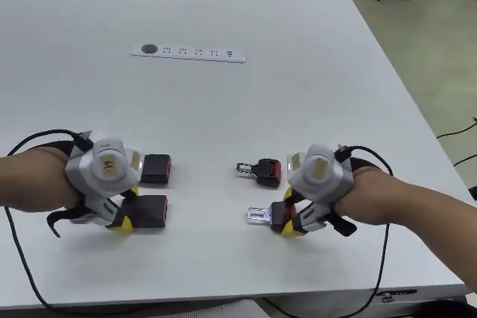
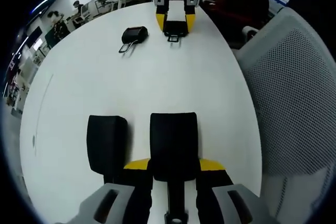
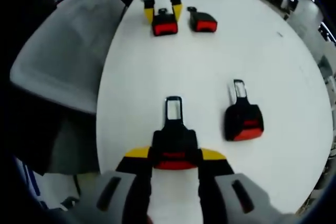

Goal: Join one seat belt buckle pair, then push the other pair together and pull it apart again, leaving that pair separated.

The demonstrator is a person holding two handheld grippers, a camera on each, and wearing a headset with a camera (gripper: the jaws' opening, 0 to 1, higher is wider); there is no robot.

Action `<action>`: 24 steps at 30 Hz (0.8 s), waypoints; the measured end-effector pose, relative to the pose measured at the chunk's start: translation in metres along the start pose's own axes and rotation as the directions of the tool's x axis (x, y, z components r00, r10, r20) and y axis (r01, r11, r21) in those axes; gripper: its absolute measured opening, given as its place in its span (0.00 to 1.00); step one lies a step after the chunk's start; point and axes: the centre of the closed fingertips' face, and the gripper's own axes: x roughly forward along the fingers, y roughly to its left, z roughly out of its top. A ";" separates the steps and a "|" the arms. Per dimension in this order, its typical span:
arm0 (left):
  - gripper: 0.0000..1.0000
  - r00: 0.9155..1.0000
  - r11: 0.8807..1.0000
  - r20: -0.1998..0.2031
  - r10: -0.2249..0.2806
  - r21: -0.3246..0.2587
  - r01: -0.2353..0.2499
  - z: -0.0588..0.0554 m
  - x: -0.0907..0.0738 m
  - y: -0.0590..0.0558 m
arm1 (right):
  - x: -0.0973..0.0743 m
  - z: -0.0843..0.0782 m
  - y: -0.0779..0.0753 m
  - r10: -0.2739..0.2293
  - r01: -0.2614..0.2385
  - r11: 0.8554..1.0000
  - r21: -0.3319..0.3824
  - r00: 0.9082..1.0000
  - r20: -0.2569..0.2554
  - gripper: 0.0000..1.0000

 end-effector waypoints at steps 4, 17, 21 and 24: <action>0.32 1.000 1.000 -0.012 -0.005 0.008 0.005 -0.003 0.002 0.003 | 0.002 0.004 -0.001 0.005 -0.005 1.000 0.001 1.000 0.004 0.33; 0.32 1.000 1.000 -0.018 0.001 0.011 -0.001 -0.001 0.000 -0.002 | 0.020 0.059 0.006 -0.036 0.032 0.999 0.036 0.993 0.110 0.33; 0.32 1.000 1.000 -0.021 0.001 0.006 -0.001 -0.002 0.001 0.000 | 0.025 0.074 0.008 -0.043 0.038 0.998 0.042 0.991 0.124 0.33; 0.32 1.000 1.000 -0.026 0.001 0.008 -0.001 -0.003 0.001 0.000 | 0.030 0.087 0.009 -0.047 0.041 0.998 0.044 0.988 0.144 0.33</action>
